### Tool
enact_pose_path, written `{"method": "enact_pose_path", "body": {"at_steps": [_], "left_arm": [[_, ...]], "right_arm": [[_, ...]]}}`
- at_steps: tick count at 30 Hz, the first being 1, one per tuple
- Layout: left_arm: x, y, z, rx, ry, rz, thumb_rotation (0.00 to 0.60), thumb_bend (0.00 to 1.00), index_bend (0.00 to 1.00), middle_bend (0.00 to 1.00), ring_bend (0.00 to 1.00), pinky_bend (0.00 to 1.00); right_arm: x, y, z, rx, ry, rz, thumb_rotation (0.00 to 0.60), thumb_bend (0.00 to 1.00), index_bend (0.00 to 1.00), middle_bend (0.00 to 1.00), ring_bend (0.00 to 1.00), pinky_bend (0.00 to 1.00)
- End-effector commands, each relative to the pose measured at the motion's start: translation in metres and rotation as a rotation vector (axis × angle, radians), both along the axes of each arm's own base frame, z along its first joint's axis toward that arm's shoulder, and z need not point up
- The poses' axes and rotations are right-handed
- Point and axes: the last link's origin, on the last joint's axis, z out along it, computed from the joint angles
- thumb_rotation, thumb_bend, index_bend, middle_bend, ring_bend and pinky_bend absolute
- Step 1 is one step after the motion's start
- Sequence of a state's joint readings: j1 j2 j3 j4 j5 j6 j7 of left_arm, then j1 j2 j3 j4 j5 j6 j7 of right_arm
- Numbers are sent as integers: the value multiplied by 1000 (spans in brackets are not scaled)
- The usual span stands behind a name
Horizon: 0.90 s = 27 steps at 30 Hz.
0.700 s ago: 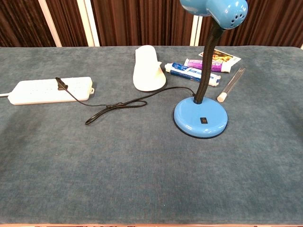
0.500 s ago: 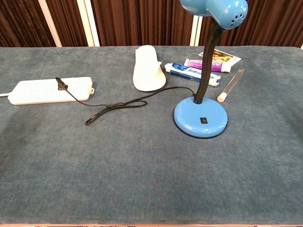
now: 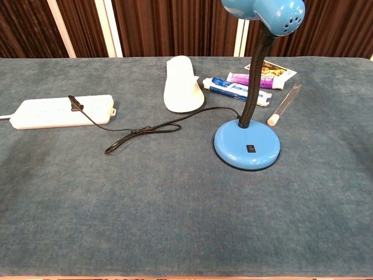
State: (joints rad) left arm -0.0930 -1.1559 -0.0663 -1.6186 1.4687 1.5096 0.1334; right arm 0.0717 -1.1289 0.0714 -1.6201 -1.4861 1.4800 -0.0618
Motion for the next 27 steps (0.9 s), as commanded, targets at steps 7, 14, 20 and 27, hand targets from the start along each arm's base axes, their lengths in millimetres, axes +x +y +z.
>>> {"method": "enact_pose_path", "body": {"at_steps": [7, 14, 20, 27], "left_arm": [[0, 0, -1, -3, 0, 2, 600, 529, 214, 103, 10, 0], [0, 0, 0, -2, -8, 5, 600, 529, 214, 103, 10, 0], [-1, 0, 0, -3, -14, 17, 600, 529, 214, 103, 10, 0], [-2, 1, 1, 8, -28, 37, 600, 530, 214, 103, 10, 0]], "right_arm": [[0, 1, -1, 4, 17, 3, 600, 204, 122, 64, 67, 1000], [12, 8, -12, 64, -20, 20, 600, 204, 122, 88, 190, 1000], [41, -2, -28, 226, -3, 95, 600, 204, 122, 183, 327, 1000], [78, -29, -53, 295, -41, 163, 600, 205, 122, 348, 462, 1000]]}}
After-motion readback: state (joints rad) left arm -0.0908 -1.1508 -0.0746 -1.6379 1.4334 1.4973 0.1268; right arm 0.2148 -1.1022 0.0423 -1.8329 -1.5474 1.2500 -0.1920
